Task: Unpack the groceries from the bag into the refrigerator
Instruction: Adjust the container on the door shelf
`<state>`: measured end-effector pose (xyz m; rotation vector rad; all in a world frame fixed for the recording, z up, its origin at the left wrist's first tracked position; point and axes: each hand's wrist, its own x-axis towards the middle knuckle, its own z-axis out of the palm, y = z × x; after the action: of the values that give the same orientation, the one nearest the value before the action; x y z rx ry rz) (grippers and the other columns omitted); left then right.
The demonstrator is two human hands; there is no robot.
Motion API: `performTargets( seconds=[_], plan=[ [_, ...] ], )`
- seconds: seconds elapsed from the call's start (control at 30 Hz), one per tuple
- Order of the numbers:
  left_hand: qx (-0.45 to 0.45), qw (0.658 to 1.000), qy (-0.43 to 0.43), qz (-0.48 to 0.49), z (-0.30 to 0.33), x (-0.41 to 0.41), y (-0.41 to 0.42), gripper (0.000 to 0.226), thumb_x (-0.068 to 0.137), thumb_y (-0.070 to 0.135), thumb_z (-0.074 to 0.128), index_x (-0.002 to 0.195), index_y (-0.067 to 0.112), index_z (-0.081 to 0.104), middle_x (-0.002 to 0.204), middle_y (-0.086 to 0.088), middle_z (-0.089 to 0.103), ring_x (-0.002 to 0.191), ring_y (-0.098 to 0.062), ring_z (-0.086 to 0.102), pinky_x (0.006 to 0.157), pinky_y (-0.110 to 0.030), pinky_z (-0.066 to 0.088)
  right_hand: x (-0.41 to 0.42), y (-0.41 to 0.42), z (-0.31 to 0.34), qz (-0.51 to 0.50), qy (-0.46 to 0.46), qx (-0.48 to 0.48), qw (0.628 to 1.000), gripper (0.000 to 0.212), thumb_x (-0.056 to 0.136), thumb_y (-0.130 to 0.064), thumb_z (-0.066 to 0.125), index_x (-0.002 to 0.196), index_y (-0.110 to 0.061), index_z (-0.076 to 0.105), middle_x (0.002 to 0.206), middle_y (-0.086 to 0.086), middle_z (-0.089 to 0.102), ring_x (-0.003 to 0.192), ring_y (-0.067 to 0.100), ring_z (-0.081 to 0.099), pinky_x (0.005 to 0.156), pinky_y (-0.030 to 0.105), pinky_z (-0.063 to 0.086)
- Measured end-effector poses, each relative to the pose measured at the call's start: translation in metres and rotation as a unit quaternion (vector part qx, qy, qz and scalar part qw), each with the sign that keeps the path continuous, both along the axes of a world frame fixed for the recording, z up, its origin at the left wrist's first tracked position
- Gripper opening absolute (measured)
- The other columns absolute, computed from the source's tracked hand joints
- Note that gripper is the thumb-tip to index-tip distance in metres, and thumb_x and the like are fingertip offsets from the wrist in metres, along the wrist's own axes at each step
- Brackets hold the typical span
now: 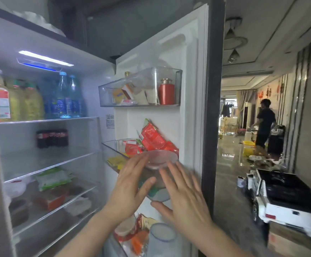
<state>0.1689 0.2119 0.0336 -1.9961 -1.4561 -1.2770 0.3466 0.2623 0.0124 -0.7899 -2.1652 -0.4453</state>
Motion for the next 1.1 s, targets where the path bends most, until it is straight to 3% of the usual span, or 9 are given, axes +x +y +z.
performTargets(
  seconds=[0.1, 0.23, 0.47, 0.57, 0.8, 1.1],
  plan=[
    [-0.042, 0.997, 0.014, 0.065, 0.001, -0.016, 0.033, 0.071, 0.088, 0.067, 0.034, 0.145, 0.024, 0.035, 0.151, 0.009, 0.031, 0.142, -0.011, 0.022, 0.117, -0.039, 0.02, 0.008, 0.016, 0.005, -0.012, 0.02, -0.04, 0.999, 0.083, 0.079, -0.071, 0.043, 0.147, -0.027, 0.025, 0.154, 0.004, 0.029, 0.139, 0.024, 0.032, 0.106, 0.052, 0.037],
    [-0.066, 0.988, 0.071, 0.118, -0.003, -0.025, 0.065, 0.076, 0.085, 0.074, 0.026, 0.144, 0.028, 0.036, 0.15, 0.004, 0.037, 0.142, -0.017, 0.025, 0.116, -0.039, 0.014, 0.022, 0.036, 0.007, -0.002, 0.038, -0.045, 0.998, 0.079, 0.079, -0.065, 0.045, 0.146, -0.028, 0.026, 0.154, -0.001, 0.023, 0.137, 0.024, 0.035, 0.106, 0.046, 0.04],
    [-0.031, 0.99, 0.09, 0.109, -0.008, -0.006, 0.103, 0.06, 0.09, 0.067, 0.034, 0.136, 0.03, 0.041, 0.135, 0.008, 0.049, 0.13, -0.018, 0.039, 0.108, -0.041, 0.024, 0.05, 0.085, 0.004, 0.043, 0.047, -0.066, 0.996, 0.073, 0.087, -0.049, 0.055, 0.147, -0.032, 0.018, 0.157, -0.008, 0.013, 0.144, 0.011, 0.011, 0.111, 0.027, 0.018],
    [-0.032, 0.99, 0.084, 0.109, -0.011, 0.006, 0.116, 0.061, 0.09, 0.067, 0.032, 0.138, 0.031, 0.039, 0.138, 0.01, 0.047, 0.131, -0.017, 0.036, 0.108, -0.04, 0.021, 0.059, 0.105, 0.002, 0.053, 0.046, -0.094, 0.993, 0.074, 0.091, -0.047, 0.052, 0.15, -0.034, 0.009, 0.158, -0.016, -0.005, 0.144, 0.003, -0.008, 0.114, 0.024, 0.009],
    [-0.058, 0.987, 0.096, 0.118, -0.008, 0.028, 0.146, 0.065, 0.088, 0.07, 0.023, 0.141, 0.034, 0.037, 0.141, 0.013, 0.042, 0.134, -0.013, 0.032, 0.109, -0.045, 0.022, 0.078, 0.146, 0.003, 0.042, 0.053, -0.151, 0.986, 0.084, 0.088, -0.051, 0.055, 0.151, -0.03, 0.004, 0.157, -0.016, -0.013, 0.143, 0.002, -0.013, 0.115, 0.024, 0.008],
    [-0.067, 0.985, 0.1, 0.121, -0.005, 0.049, 0.178, 0.07, 0.086, 0.071, 0.021, 0.141, 0.031, 0.039, 0.142, 0.012, 0.041, 0.133, -0.013, 0.029, 0.107, -0.046, 0.022, 0.09, 0.192, 0.005, 0.037, 0.076, -0.176, 0.981, 0.092, 0.08, -0.061, 0.056, 0.15, -0.027, 0.006, 0.159, -0.012, -0.005, 0.145, 0.002, -0.003, 0.117, 0.03, 0.016]
  ],
)
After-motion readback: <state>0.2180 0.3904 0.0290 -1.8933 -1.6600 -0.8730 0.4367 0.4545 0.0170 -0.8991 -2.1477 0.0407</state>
